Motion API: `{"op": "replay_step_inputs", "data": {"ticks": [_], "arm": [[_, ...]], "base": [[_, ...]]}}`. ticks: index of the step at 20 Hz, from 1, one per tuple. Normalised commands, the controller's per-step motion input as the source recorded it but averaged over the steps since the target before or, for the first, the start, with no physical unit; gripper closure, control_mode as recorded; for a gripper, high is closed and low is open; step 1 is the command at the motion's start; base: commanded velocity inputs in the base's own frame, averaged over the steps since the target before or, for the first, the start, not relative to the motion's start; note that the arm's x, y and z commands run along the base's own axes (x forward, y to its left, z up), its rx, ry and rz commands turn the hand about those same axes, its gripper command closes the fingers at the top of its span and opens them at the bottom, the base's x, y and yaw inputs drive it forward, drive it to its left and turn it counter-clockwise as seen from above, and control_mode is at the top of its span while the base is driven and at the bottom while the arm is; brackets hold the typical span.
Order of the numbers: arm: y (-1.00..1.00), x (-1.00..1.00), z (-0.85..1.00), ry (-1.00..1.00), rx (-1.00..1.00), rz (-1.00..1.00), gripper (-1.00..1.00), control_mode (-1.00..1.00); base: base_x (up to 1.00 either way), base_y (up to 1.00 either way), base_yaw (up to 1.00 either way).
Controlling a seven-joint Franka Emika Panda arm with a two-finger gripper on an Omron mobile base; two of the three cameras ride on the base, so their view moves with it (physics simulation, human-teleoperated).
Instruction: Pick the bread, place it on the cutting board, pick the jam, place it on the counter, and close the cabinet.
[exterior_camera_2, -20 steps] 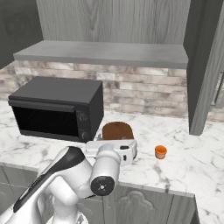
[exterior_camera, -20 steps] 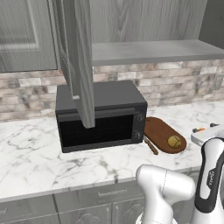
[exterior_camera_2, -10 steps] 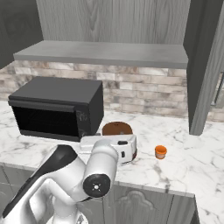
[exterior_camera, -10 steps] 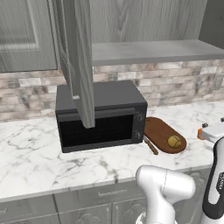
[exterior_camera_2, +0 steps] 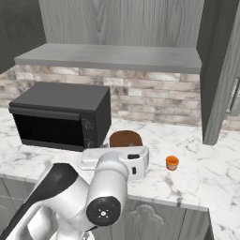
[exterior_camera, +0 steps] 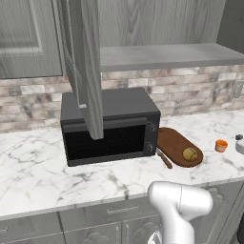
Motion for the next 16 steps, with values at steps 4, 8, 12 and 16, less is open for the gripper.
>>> {"op": "replay_step_inputs", "data": {"ticks": [4,8,12,16], "arm": [[-0.09,-0.48,0.16,-0.05,0.0,0.02,-1.0,-1.0],[-0.04,-0.5,0.22,-0.06,0.0,0.0,-1.0,-1.0],[-0.01,-0.45,0.3,-0.08,0.0,0.0,-1.0,-1.0],[-0.06,-0.34,0.22,-0.06,0.0,0.0,-1.0,-1.0]], "base": [[0.0,0.0,0.0],[0.0,0.0,0.0],[0.0,0.0,0.0],[0.0,0.0,0.0]]}}
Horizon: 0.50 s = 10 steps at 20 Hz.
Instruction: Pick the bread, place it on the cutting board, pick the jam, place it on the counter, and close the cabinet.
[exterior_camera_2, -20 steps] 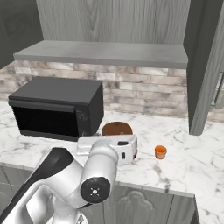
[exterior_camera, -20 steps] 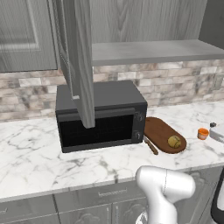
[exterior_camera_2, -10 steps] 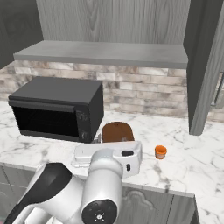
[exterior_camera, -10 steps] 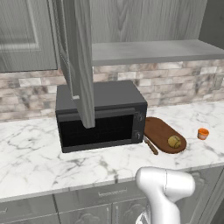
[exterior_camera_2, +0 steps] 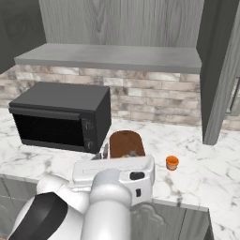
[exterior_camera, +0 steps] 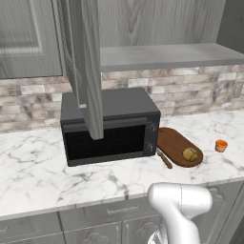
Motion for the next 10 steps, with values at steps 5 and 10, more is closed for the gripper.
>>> {"op": "replay_step_inputs", "data": {"ticks": [5,10], "arm": [[-0.23,-0.15,0.11,-0.04,0.0,0.0,-1.0,-1.0],[-0.26,-0.08,0.12,-0.03,0.0,0.0,-1.0,-1.0]], "base": [[0.0,0.0,0.0],[0.0,0.0,0.0]]}}
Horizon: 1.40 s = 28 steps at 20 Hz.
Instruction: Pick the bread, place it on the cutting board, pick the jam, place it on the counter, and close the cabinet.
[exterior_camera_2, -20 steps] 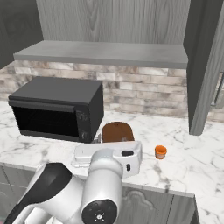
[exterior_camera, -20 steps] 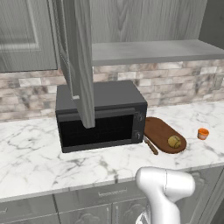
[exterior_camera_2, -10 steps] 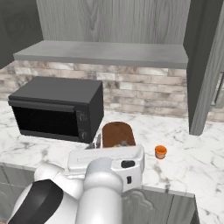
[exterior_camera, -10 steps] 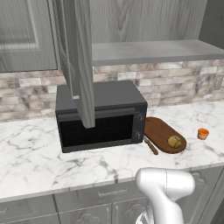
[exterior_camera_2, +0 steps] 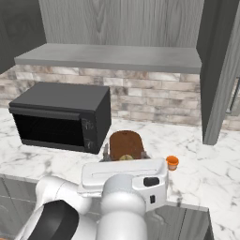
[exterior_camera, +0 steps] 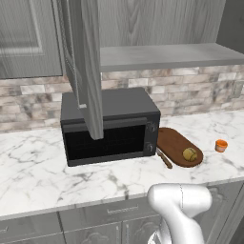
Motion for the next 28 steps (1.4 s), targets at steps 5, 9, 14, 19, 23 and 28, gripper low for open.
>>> {"op": "replay_step_inputs", "data": {"ticks": [5,9,14,19,23,28], "arm": [[-0.33,-0.01,0.15,-0.02,0.0,0.0,-1.0,-1.0],[-0.36,-0.01,0.22,-0.02,0.0,0.0,-1.0,-1.0],[-0.35,-0.1,0.21,-0.03,0.0,0.0,-1.0,-1.0],[-0.34,-0.1,0.12,-0.04,0.0,0.0,-1.0,-1.0],[-0.28,-0.11,0.03,-0.07,0.0,0.0,-1.0,-1.0],[-0.22,-0.1,0.05,-0.08,0.0,0.0,-1.0,-1.0]], "base": [[0.0,0.0,0.0],[0.0,0.0,0.0],[0.0,0.0,0.0],[0.0,0.0,0.0],[0.0,0.0,0.0],[0.0,0.0,0.0]]}}
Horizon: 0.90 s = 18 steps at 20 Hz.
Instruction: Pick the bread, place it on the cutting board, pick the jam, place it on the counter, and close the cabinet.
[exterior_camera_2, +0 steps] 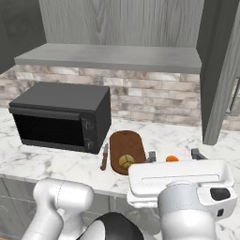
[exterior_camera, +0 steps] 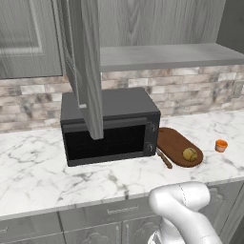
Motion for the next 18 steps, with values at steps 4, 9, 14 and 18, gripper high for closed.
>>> {"op": "replay_step_inputs", "data": {"ticks": [4,9,14,18], "arm": [[-0.13,-0.09,0.0,-0.08,0.0,-0.02,-1.0,-1.0],[-0.25,0.0,0.04,-0.05,0.0,-0.02,-1.0,-1.0],[-0.37,0.0,0.1,-0.03,0.0,0.0,-1.0,-1.0],[-0.39,0.0,0.04,-0.03,0.01,0.0,-1.0,-1.0]], "base": [[0.0,0.0,0.0],[0.0,0.0,0.0],[0.0,0.0,0.0],[0.0,0.0,0.0]]}}
